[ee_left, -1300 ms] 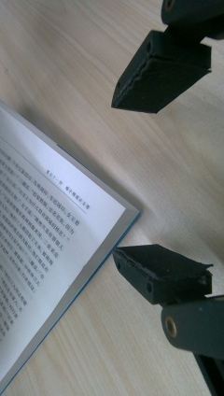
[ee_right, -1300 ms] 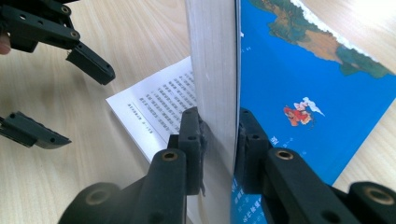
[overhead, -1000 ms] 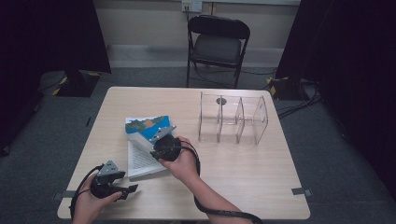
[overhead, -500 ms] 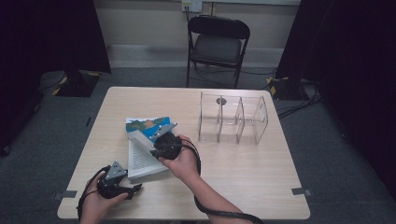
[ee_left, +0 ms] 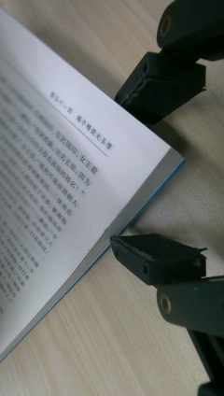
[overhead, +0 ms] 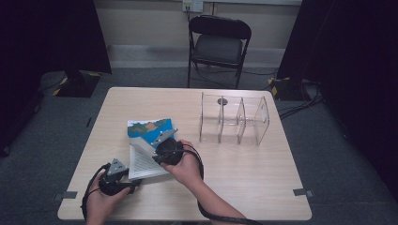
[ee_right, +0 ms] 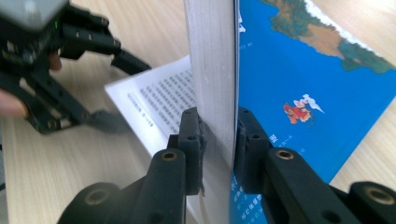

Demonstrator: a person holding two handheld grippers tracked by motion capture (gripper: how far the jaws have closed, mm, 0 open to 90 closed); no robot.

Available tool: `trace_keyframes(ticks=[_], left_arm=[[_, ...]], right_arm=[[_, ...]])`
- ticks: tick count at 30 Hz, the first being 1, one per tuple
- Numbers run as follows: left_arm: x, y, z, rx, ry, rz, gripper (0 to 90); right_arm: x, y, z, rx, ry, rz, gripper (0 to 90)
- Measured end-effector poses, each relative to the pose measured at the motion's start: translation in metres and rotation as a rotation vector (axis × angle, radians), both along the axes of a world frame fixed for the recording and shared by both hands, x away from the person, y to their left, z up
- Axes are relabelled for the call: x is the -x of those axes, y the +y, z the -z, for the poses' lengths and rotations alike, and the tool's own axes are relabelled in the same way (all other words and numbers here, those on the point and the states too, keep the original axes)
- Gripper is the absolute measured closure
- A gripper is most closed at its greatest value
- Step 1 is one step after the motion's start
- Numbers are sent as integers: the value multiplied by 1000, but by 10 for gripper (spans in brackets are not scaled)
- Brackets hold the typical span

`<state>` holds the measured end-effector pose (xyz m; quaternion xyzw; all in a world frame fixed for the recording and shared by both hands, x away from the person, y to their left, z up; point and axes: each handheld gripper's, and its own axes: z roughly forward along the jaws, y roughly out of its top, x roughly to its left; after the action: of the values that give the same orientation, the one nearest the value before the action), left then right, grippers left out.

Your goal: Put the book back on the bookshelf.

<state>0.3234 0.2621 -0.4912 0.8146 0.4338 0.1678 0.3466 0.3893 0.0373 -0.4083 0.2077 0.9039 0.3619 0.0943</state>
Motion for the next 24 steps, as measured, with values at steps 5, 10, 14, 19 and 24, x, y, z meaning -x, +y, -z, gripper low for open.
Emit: trace_keyframes(ticks=[5, 10, 14, 19, 24], left_arm=[[0, -1, -3, 5, -13, -26, 343], [1, 2, -12, 19, -66, -18, 425], [-1, 6, -10, 53, -35, -16, 474], [-1, 6, -11, 59, -38, -20, 474], [-1, 6, -11, 66, -31, -26, 473]], right_arm=[[4, 1, 12, 17, 11, -29, 748], [8, 3, 25, 32, 26, -39, 744], [9, 2, 27, 30, 18, -41, 743], [10, 4, 31, 35, 16, -55, 735], [11, 5, 33, 32, 21, -57, 731]])
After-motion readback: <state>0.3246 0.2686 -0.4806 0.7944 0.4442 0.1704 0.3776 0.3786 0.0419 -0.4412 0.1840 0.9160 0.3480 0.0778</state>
